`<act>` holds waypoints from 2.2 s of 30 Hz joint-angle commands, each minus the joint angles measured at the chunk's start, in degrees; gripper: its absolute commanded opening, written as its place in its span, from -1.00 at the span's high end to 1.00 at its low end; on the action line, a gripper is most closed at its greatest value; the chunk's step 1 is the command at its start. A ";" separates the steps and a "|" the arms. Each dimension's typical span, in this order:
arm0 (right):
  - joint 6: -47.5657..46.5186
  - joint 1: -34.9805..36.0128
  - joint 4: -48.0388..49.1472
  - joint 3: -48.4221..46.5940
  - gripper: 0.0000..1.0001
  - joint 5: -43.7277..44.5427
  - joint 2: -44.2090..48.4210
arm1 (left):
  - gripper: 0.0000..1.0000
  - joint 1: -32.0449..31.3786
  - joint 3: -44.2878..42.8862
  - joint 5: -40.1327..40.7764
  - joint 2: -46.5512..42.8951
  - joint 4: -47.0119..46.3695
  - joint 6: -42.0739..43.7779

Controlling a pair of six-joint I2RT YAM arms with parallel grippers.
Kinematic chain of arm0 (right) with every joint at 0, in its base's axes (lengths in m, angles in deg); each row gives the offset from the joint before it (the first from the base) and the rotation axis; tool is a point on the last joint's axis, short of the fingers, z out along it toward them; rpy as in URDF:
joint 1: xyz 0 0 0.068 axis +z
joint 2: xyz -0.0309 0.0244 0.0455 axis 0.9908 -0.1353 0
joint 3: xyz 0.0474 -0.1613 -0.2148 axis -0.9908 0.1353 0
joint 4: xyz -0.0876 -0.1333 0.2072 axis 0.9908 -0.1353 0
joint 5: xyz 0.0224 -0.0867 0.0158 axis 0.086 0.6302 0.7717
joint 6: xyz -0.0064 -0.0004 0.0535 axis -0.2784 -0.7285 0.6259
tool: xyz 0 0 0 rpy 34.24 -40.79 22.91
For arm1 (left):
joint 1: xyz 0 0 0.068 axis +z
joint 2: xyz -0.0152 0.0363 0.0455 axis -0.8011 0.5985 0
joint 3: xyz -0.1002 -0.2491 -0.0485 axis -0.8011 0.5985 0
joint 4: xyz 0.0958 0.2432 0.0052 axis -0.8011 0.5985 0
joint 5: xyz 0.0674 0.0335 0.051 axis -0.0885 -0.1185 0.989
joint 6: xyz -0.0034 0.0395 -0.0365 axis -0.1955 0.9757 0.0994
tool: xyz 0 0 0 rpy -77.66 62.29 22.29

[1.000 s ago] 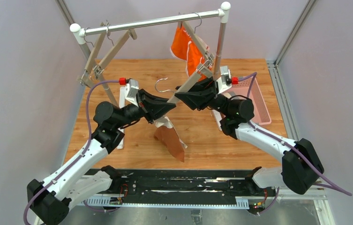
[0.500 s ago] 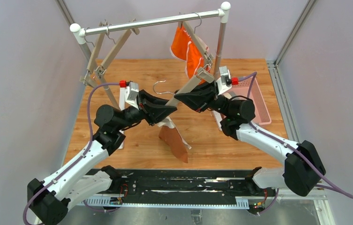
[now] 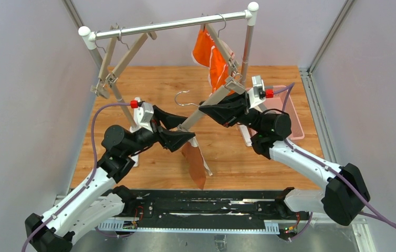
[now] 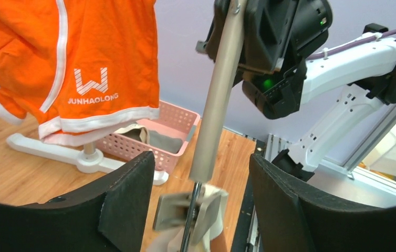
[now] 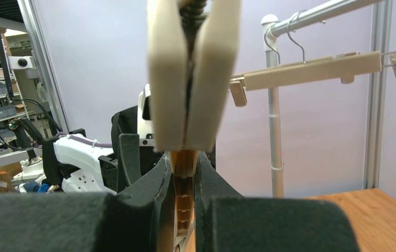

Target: Remove the underwear clipped to the hanger

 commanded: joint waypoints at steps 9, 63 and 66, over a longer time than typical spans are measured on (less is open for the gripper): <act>-0.76 0.64 1.41 -0.65 0.99 1.00 3.02 | -0.05 -0.46 0.45 -0.43 -0.41 1.92 3.78; -39.50 16.13 -74.94 1.52 -0.15 33.14 14.12 | 0.99 -0.46 -23.78 25.58 -1.33 59.37 17.25; -40.48 20.32 -80.08 1.72 -0.15 39.18 11.00 | 0.99 -0.46 -23.46 30.52 -2.33 63.51 17.04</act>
